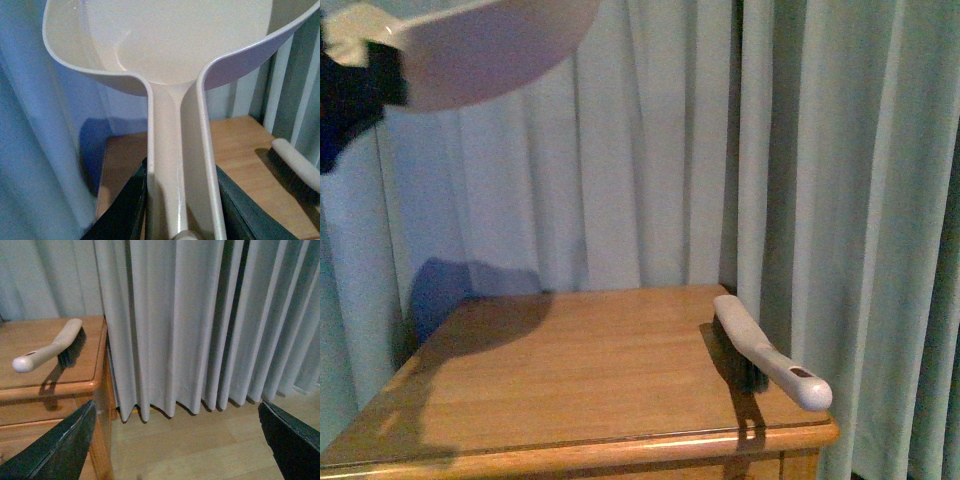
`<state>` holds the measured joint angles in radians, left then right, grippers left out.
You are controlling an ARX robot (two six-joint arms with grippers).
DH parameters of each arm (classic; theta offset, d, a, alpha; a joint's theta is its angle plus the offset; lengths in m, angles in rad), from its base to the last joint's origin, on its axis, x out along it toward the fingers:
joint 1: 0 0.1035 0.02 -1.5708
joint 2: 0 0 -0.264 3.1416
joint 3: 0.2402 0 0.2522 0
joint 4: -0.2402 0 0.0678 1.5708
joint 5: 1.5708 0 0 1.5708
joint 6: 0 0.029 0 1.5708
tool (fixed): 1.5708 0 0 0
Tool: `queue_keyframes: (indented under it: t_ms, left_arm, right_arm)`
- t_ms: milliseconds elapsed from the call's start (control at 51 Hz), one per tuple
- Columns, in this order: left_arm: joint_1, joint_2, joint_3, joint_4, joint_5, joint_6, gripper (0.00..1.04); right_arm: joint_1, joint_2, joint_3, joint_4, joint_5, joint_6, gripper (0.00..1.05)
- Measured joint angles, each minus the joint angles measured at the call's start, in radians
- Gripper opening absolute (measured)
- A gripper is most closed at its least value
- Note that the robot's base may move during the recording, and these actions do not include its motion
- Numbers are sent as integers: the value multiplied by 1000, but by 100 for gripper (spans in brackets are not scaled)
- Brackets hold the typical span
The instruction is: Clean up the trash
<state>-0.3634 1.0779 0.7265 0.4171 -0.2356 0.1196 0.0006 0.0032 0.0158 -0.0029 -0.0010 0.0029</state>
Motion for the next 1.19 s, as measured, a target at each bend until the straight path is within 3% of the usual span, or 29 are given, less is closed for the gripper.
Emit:
queue_keyframes:
  t_ms: [313,686,842,979,1195]
  left_arm:
    - [92,-343,-241,105,111,52,28]
    - [312,-797,-431,-53,283,-35,28]
    - [322,-817,-454,-54,285,-50,28]
    - [322,-819,-454,-54,288,-55,28]
    - [322,-819,-454,-55,288,-58,28]
  right_arm:
    - [0,0,0,0,0,0,97]
    - [0,0,0,0,0,0,97]
    - [1,1,0,-1,1,0,97]
    - [110,157,77,-186,264,-25,97]
    - [209,539,280,-150,215,35,97]
